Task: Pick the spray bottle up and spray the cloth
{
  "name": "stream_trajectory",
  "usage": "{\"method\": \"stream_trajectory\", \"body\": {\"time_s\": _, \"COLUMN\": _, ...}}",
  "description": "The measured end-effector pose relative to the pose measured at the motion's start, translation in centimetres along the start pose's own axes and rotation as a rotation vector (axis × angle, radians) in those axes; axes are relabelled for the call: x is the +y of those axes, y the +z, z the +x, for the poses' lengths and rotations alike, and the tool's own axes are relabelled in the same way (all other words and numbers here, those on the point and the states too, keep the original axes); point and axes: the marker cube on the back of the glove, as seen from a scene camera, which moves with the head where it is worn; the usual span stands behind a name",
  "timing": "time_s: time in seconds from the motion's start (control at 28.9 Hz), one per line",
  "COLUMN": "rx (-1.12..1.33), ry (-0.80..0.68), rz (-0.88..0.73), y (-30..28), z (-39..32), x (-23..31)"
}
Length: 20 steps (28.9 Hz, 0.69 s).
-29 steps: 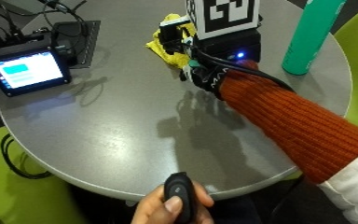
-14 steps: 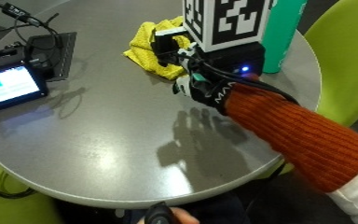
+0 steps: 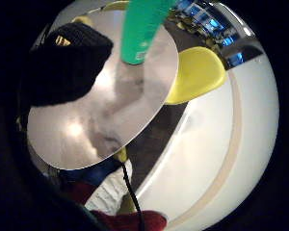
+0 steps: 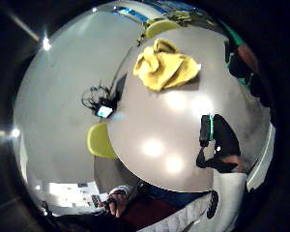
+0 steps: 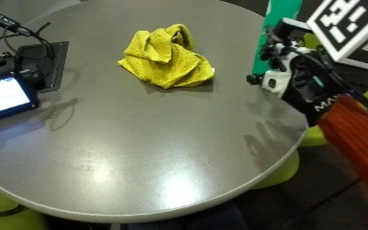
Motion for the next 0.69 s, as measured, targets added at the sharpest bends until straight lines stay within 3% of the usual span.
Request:
{"method": "stream_trajectory", "body": {"time_s": 0.38, "rx": -0.430, "ry": 0.171, "rz": 0.189, "y": -1.1, "z": 10.1, "x": -2.1}}
{"method": "stream_trajectory", "body": {"time_s": 0.69, "rx": -0.689, "ry": 0.187, "rz": 0.167, "y": 0.7, "z": 10.8, "x": -7.1}}
